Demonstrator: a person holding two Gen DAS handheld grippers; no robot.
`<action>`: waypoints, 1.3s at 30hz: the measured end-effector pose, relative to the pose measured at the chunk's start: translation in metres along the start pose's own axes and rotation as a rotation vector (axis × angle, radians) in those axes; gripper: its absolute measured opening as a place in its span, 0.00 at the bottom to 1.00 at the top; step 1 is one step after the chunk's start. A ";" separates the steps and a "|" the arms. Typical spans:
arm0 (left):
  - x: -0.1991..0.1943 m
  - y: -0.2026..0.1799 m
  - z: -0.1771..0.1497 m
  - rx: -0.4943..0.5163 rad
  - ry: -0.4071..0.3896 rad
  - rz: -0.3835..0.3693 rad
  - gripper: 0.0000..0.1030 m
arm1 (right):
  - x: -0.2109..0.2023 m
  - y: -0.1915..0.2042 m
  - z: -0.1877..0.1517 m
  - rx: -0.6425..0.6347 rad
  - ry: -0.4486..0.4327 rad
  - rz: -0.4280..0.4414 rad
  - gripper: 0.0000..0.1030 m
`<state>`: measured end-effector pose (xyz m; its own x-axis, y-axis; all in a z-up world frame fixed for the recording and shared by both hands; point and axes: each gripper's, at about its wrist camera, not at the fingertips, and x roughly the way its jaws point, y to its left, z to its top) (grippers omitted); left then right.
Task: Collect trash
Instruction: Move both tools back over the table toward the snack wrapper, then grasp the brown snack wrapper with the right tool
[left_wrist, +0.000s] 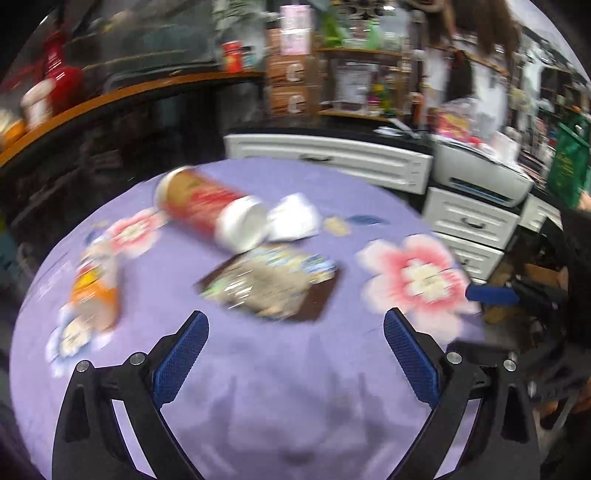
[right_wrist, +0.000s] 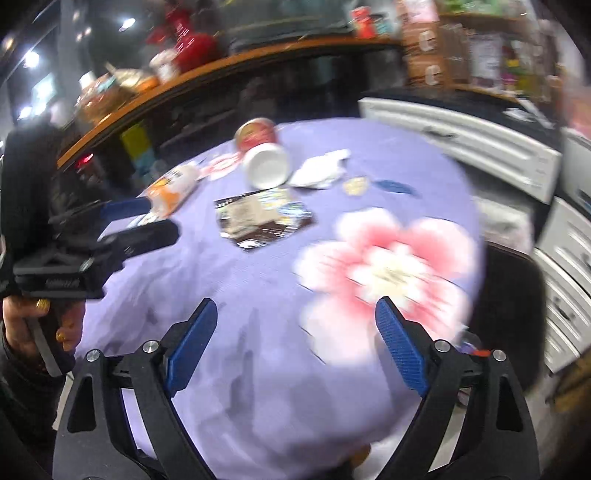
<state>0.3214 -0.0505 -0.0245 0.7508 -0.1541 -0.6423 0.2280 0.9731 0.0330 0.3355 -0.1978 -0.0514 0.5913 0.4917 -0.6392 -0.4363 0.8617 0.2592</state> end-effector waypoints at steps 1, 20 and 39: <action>-0.005 0.014 -0.004 -0.020 0.001 0.020 0.92 | 0.008 0.006 0.007 -0.008 0.011 0.009 0.85; -0.045 0.140 -0.058 -0.212 0.012 0.128 0.92 | 0.145 0.064 0.077 -0.329 0.223 -0.141 0.92; -0.019 0.188 -0.020 -0.293 -0.011 0.170 0.92 | 0.147 0.083 0.079 -0.341 0.181 -0.043 0.06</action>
<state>0.3370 0.1384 -0.0215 0.7696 0.0143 -0.6384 -0.0874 0.9927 -0.0832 0.4397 -0.0447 -0.0666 0.4985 0.3994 -0.7694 -0.6317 0.7752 -0.0069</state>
